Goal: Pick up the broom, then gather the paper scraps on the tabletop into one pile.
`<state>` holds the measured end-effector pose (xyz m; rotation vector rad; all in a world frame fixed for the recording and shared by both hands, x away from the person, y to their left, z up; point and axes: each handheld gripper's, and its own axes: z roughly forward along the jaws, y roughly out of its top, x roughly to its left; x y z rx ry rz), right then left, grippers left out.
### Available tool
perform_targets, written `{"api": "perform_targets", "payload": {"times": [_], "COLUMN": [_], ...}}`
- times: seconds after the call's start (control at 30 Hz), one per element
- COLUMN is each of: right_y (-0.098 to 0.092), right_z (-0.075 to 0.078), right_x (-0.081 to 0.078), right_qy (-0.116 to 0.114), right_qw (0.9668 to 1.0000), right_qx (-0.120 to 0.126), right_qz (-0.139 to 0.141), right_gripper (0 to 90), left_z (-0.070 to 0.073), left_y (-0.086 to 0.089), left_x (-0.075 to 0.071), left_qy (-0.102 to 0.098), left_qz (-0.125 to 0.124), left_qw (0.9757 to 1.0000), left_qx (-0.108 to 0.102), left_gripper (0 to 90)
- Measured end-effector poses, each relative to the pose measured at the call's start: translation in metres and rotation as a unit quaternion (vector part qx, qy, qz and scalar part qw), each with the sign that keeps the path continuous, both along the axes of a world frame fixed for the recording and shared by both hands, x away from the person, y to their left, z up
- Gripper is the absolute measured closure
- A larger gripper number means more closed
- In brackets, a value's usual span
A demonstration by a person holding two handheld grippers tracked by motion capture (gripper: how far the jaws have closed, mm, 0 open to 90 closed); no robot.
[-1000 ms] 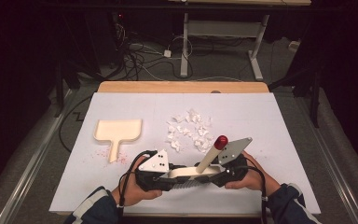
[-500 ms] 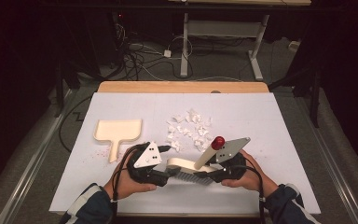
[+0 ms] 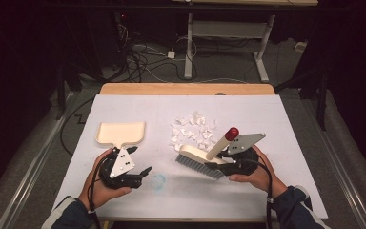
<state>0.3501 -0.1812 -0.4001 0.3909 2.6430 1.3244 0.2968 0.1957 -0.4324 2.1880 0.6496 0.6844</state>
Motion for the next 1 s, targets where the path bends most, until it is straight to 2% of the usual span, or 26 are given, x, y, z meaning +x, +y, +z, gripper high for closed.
{"api": "perform_targets", "payload": {"times": [0.03, 0.1, 0.3, 0.47, 0.6, 0.7, 0.83, 0.9, 1.0], "right_y": [-0.003, -0.004, -0.009, -0.014, -0.025, -0.032, -0.039, -0.04, -0.038], "right_z": [0.001, 0.001, 0.005, 0.009, 0.015, 0.019, 0.018, 0.017, 0.016], "right_x": [0.002, 0.002, 0.005, 0.007, 0.012, 0.017, 0.031, 0.041, 0.057], "right_qy": [0.002, 0.003, -0.005, -0.015, -0.032, -0.041, -0.057, -0.069, -0.09], "right_qw": [0.9999, 0.9998, 0.9987, 0.997, 0.9926, 0.9887, 0.9822, 0.9771, 0.9706], "right_qx": [0.002, 0.002, 0.005, 0.007, 0.013, 0.016, -0.002, -0.019, -0.049], "right_qz": [-0.015, -0.019, -0.051, -0.075, -0.116, -0.143, -0.179, -0.2, -0.218], "right_gripper": [67.7, 67.7, 67.8, 67.7, 67.8, 67.8, 67.8, 67.8, 67.8], "left_z": [-0.003, -0.007, -0.016, -0.021, -0.025, -0.024, -0.026, -0.027, -0.027], "left_y": [0.006, 0.013, 0.032, 0.037, 0.036, 0.033, 0.035, 0.035, 0.036], "left_x": [-0.001, -0.003, -0.015, -0.022, -0.025, -0.024, -0.021, -0.021, -0.021], "left_qy": [0.002, 0.002, 0.003, 0.008, 0.017, 0.015, 0.021, 0.023, 0.025], "left_qz": [0.006, 0.016, 0.043, 0.048, 0.041, 0.038, 0.041, 0.042, 0.043], "left_qw": [1.0, 0.9998, 0.999, 0.9987, 0.999, 0.9992, 0.9989, 0.9988, 0.9987], "left_qx": [0.003, 0.007, -0.006, -0.012, -0.007, -0.006, -0.009, -0.008, -0.01], "left_gripper": [22.2, 22.2, 22.2, 22.2, 22.2, 22.2, 22.2, 22.2, 22.2]}}
